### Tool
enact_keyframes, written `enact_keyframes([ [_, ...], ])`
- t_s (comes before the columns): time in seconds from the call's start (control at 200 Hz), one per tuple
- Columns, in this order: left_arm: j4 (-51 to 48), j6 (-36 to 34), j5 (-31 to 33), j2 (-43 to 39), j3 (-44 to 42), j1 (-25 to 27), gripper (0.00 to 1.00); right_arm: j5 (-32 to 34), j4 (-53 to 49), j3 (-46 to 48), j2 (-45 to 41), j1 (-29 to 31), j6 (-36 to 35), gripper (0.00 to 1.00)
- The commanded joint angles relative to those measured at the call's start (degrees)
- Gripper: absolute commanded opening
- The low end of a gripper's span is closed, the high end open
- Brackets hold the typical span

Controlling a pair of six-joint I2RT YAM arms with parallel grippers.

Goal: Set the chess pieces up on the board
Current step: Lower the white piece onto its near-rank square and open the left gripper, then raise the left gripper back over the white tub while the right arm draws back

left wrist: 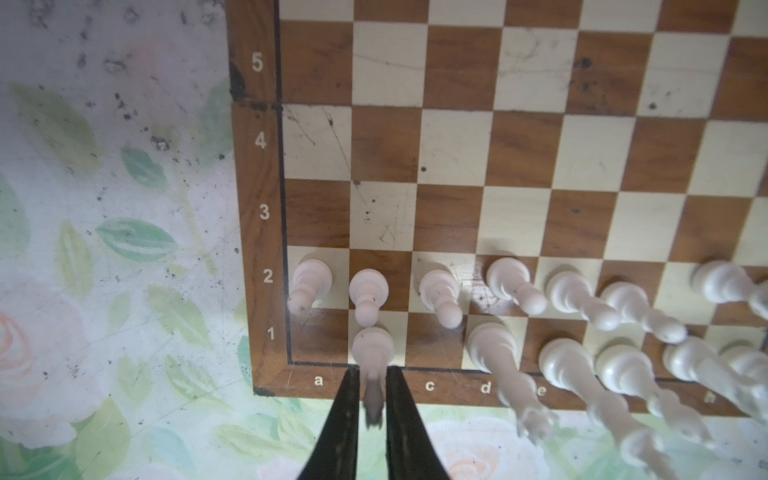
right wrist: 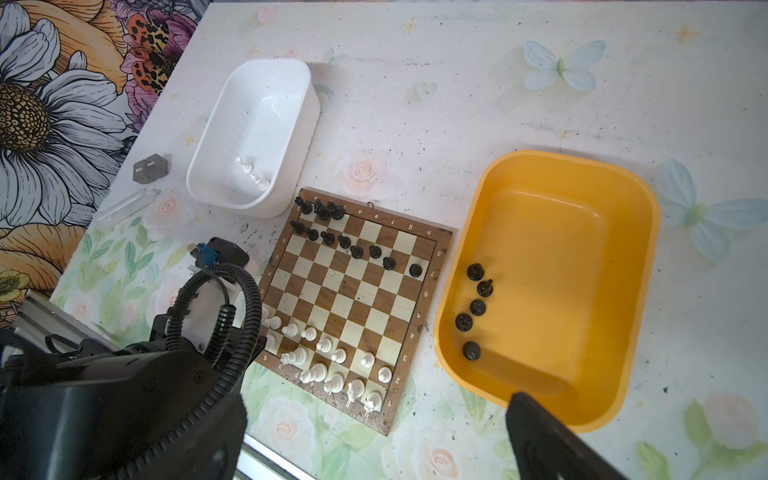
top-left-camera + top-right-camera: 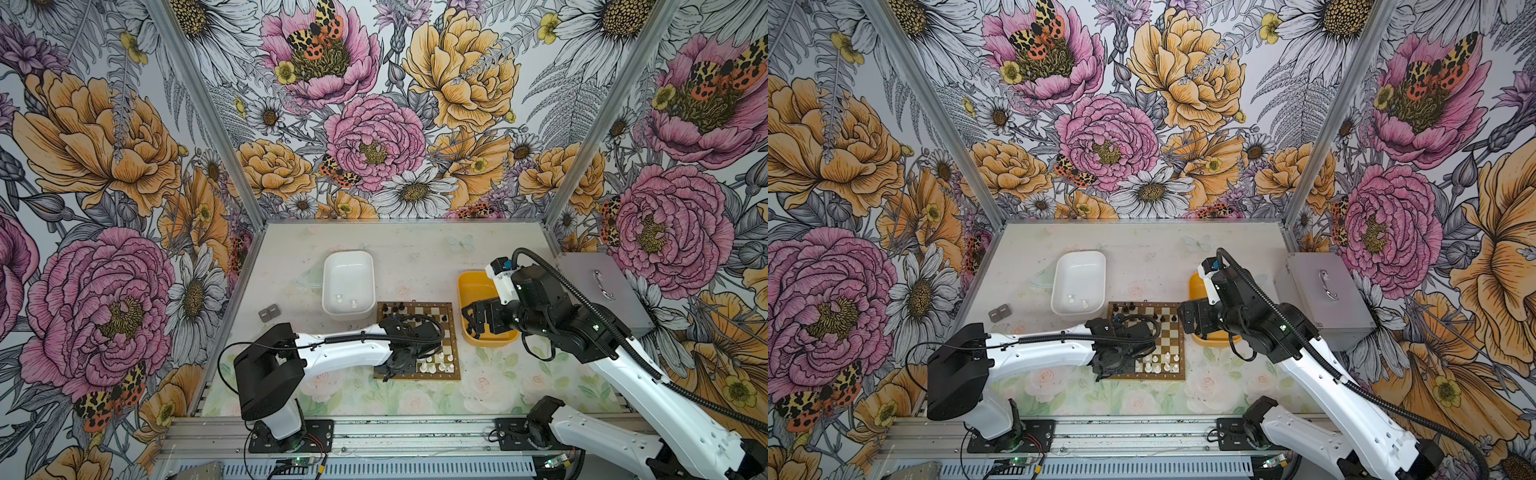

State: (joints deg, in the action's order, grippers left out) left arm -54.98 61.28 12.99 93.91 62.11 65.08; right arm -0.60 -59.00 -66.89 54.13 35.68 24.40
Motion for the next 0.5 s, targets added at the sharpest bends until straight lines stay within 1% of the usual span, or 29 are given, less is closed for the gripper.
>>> enact_keyframes([
  [0.0,0.9,-0.5,-0.6,-0.1,0.0,-0.5,0.17,1.0,0.2,-0.4,0.2,0.4,0.4,1.00],
  [0.175,0.8,-0.8,-0.6,-0.2,0.4,-0.6,0.18,1.1,0.2,-0.4,0.2,0.4,0.3,1.00],
  [0.225,0.8,-0.8,-0.6,-0.7,0.6,-0.7,0.21,1.1,0.2,-0.3,0.2,0.4,0.3,1.00],
  [0.345,0.5,-0.5,-0.2,-2.2,1.2,-0.7,0.24,1.1,0.2,-0.3,0.4,0.4,0.1,1.00],
  [0.495,-2.1,-0.7,0.5,-3.4,2.9,-0.9,0.24,1.3,0.3,-0.8,1.0,0.4,-0.3,1.00],
])
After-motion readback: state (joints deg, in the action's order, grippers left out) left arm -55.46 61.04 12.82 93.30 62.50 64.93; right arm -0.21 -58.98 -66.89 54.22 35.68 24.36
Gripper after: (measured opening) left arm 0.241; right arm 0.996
